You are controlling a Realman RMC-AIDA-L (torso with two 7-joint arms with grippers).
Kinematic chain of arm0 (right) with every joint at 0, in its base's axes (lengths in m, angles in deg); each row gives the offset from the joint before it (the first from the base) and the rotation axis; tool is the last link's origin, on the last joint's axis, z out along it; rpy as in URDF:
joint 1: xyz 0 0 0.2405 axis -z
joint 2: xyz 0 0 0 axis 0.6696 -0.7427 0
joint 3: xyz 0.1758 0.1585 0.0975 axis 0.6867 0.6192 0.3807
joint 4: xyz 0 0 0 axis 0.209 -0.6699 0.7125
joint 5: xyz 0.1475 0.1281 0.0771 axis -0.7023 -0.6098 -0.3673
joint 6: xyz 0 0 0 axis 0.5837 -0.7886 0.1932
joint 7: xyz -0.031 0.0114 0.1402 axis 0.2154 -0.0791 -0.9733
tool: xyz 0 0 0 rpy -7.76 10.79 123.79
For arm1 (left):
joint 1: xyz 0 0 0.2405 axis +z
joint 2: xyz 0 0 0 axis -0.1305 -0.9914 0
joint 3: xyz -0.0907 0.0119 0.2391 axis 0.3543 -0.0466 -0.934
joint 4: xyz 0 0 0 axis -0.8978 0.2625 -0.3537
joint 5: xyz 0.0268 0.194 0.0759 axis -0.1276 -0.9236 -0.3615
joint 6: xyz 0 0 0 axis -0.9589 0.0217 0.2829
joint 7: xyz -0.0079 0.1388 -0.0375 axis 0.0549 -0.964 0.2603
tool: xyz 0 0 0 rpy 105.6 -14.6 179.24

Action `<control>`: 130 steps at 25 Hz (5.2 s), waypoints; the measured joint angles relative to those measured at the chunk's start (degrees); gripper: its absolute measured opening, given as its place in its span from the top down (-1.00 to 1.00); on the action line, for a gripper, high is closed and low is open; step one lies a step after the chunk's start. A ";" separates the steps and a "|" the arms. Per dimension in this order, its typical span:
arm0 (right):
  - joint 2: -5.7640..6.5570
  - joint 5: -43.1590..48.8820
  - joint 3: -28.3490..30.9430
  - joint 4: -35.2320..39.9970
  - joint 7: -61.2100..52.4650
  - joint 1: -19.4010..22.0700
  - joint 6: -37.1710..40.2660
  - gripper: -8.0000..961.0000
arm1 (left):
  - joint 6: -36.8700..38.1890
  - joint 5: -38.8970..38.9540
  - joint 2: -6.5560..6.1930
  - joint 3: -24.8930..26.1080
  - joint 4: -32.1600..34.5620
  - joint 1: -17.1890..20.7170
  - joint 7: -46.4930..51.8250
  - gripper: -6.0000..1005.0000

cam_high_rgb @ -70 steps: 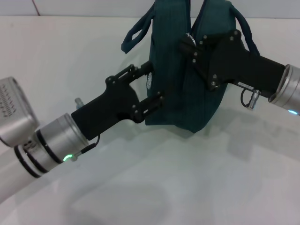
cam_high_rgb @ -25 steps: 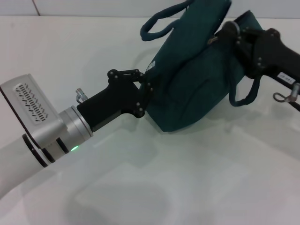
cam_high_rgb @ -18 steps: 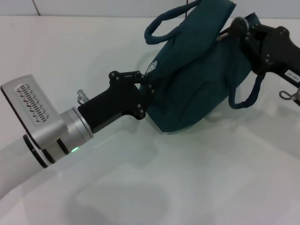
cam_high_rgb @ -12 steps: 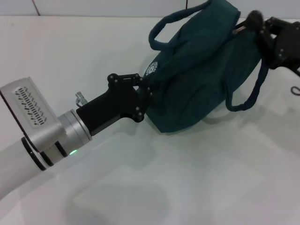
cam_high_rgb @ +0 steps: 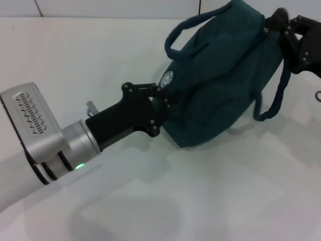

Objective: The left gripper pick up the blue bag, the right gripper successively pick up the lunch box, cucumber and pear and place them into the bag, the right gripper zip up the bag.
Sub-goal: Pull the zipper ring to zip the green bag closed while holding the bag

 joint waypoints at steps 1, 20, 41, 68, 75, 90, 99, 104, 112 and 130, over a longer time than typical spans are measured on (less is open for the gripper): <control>-0.02 0.02 -0.17 0.00 0.13 -0.09 0.00 0.92 | 0.01 -0.58 0.11 -0.06 0.42 -0.05 0.87 0.75; -0.19 -0.30 -0.30 0.12 1.09 -0.29 0.42 0.92 | 4.80 1.84 1.05 0.21 4.35 -0.13 3.04 0.20; -0.49 -0.40 -0.29 0.01 1.72 -0.77 0.53 0.92 | -1.83 5.35 1.17 -3.39 4.32 -5.58 3.58 -0.01; -0.67 -7.36 -11.33 -0.03 1.76 -3.69 1.68 0.92 | 1.50 6.96 0.43 -2.51 3.70 -1.25 -5.51 0.84; -0.68 -13.58 -12.34 -3.11 3.08 -4.32 1.19 0.92 | 1.69 7.45 0.40 -1.51 3.52 -0.36 -8.50 0.84; -0.40 -19.00 -11.05 -8.08 3.25 -3.59 1.14 0.92 | 0.93 8.66 0.33 -1.39 2.50 -0.88 -8.56 0.86; -0.37 -19.48 -10.23 -8.83 3.33 -3.31 0.64 0.92 | 0.93 8.87 0.26 -0.85 1.79 -1.32 -8.58 0.87; -0.34 -19.66 -9.21 -9.59 3.54 -3.27 -0.06 0.92 | 0.90 8.89 0.21 0.82 0.64 -1.56 -8.58 0.87; -0.32 -20.65 -8.58 -11.31 3.76 -3.15 -1.37 0.92 | 0.68 8.89 0.12 2.95 0.50 -1.25 -8.58 0.87; -0.14 -21.91 -8.54 -11.69 3.32 -2.55 -7.33 0.83 | -0.07 8.86 -0.13 6.06 0.50 -1.50 -9.06 0.88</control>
